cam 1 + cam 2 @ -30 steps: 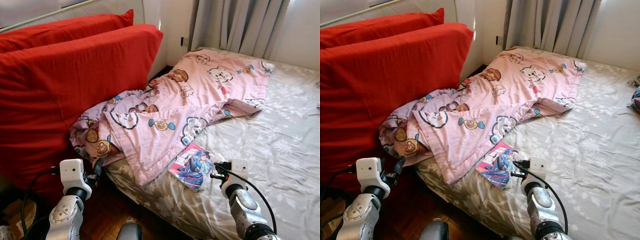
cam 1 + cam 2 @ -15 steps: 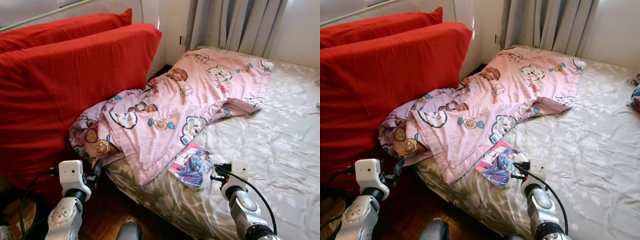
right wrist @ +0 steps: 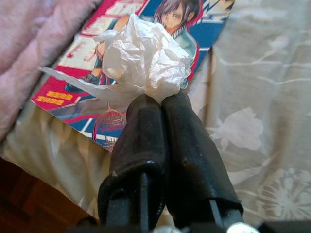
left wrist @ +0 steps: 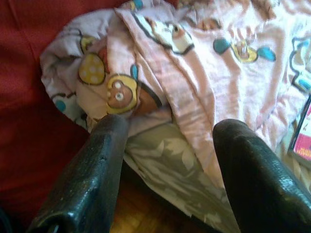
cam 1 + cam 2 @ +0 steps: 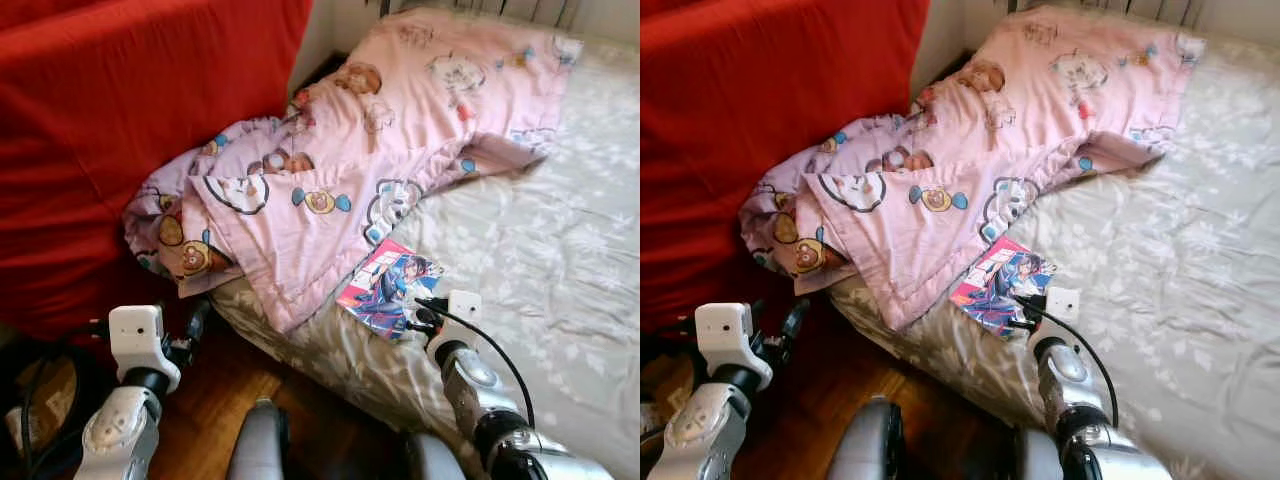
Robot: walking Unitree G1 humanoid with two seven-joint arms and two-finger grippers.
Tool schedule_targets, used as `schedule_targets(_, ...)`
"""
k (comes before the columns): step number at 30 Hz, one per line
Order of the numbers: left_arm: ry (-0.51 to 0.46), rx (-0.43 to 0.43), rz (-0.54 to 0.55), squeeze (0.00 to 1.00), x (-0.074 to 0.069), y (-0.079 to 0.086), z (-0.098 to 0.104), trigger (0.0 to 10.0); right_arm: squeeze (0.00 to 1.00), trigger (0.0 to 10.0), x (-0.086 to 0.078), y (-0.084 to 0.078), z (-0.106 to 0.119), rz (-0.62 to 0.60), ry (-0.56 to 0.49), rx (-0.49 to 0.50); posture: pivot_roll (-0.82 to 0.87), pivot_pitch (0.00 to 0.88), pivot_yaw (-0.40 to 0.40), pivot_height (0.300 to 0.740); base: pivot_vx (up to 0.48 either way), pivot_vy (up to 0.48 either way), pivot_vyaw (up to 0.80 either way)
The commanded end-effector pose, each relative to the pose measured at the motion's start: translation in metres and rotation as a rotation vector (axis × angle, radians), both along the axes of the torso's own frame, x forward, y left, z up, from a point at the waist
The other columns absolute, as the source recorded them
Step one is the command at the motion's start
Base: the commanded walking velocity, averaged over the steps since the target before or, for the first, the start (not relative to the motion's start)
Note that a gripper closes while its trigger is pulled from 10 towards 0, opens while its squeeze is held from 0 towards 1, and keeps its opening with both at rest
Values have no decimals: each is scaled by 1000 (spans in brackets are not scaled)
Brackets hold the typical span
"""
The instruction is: Clean up the room
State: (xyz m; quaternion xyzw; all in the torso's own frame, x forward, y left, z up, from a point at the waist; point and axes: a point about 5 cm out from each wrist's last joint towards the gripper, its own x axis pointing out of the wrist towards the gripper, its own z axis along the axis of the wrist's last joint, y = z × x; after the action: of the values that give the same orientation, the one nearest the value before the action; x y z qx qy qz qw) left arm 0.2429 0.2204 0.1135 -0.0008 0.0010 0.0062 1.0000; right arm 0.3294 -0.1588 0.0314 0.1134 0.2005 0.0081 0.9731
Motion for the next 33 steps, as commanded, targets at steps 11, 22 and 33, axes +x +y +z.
schedule_targets(11, 81, -12, 34, 0, -32, 2, 1, 10000, 63, 10000, -5, -8, -7, -33, 43, -46, 292, 518, 45, 655, 0, 0, 0)
schedule_targets(22, 123, -24, 36, 0, -41, -4, -2, 10000, 325, 10000, -12, -20, -13, -63, 65, -68, 289, 529, 41, 655, 0, 0, 0)
schedule_targets(33, 139, -15, 42, 0, -46, -3, 0, 10000, 914, 10000, -10, -5, -13, 1, 65, -39, 308, 533, 49, 655, 0, 0, 0)
